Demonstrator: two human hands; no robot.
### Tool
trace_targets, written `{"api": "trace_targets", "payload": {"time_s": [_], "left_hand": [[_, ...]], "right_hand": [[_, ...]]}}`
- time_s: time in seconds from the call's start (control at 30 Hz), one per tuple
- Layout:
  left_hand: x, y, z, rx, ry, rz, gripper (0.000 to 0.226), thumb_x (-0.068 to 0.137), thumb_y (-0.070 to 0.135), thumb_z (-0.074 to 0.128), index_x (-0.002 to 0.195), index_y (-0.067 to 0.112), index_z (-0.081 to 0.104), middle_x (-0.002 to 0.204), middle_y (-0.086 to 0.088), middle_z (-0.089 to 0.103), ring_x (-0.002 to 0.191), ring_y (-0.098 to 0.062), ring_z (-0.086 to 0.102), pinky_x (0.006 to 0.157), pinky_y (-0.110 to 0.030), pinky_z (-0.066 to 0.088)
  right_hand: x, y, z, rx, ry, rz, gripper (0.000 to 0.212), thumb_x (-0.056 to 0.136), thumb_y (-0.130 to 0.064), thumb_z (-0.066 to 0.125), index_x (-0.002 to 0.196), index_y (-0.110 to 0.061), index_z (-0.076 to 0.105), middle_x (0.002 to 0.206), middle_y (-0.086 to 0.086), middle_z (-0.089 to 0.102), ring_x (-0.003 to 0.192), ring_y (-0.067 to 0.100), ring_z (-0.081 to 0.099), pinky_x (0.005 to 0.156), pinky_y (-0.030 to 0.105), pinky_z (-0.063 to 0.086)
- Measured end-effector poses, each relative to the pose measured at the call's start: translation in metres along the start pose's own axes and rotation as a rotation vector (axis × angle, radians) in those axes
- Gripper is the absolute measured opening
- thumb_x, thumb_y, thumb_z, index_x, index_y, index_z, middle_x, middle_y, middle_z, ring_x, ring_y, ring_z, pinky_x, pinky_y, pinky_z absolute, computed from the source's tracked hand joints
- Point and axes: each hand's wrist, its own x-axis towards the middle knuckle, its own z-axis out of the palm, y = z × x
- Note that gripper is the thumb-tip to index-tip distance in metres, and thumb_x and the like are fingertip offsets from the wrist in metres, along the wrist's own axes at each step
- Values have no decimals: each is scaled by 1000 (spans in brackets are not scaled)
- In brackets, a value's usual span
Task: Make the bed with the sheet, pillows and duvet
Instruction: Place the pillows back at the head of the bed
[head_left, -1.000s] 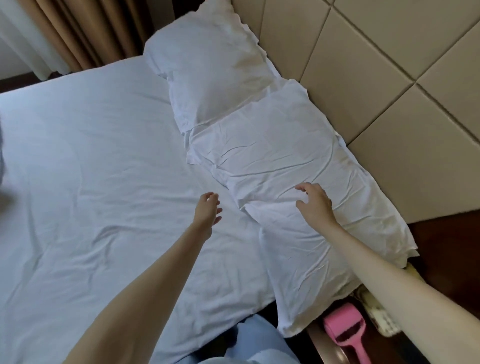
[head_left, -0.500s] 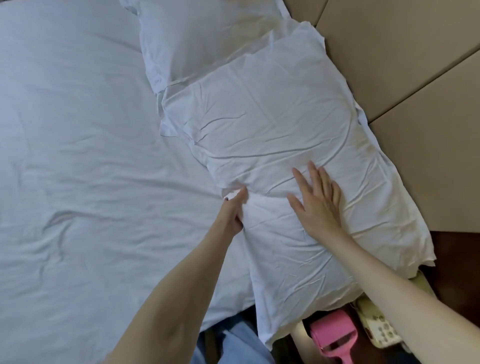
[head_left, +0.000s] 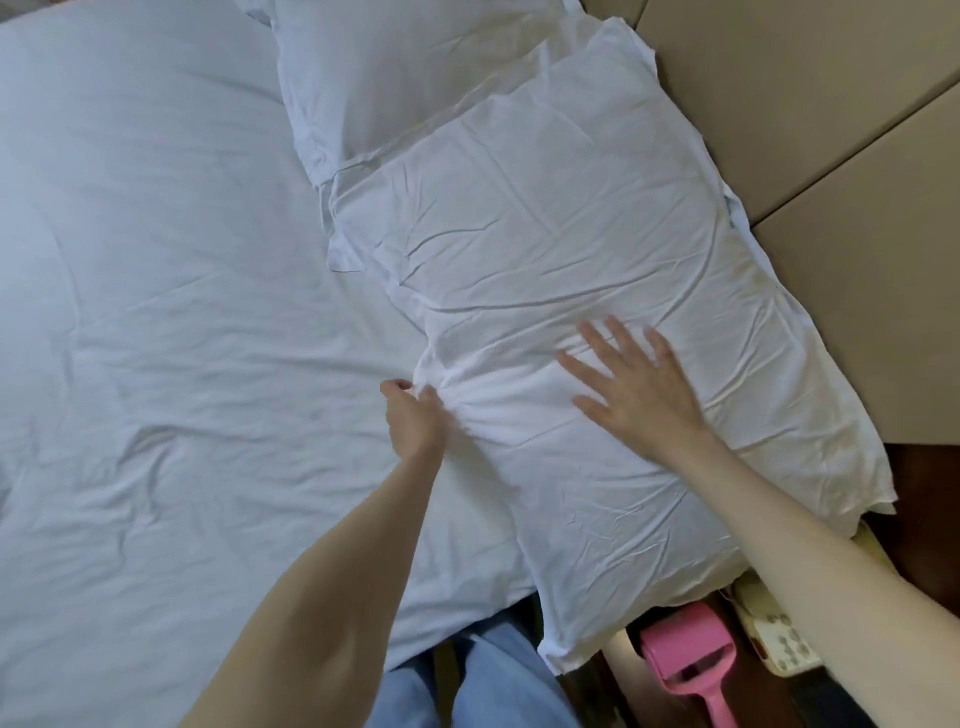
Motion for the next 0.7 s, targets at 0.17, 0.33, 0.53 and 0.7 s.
{"api": "trace_targets", "payload": {"time_s": [0.17,0.33,0.53,0.7], "left_hand": [[-4,12,-32,126,43,307,20,96,20,40,112,14,51,110,-8,57,94,-28,57,78,-38,44],[-39,-19,-11,787,-693,749,65,99,32,42,152,33,5,158,-4,20,129,-26,45,99,-44,41],[-49,13,-19,1374,-428,881,61,96,13,35,152,13,10,158,-7,15,142,-25,25,112,-43,21],[-58,46,-28,1292,-406,1026,27,99,23,35,118,11,51,120,-9,54,105,-31,57,82,-38,39]], "right_hand": [[-9,42,-4,214,54,673,62,97,-54,19,153,-27,13,161,6,9,148,28,8,114,55,10],[-25,24,-3,168,-82,268,60,97,-54,17,152,-34,11,162,1,9,148,24,10,115,51,19],[-39,56,-14,234,-210,647,62,100,-52,15,154,-28,-3,161,3,-11,148,26,-8,118,51,4],[-37,23,-36,290,-152,347,62,100,-50,28,153,-33,1,162,2,-7,149,26,-3,117,50,11]]}}
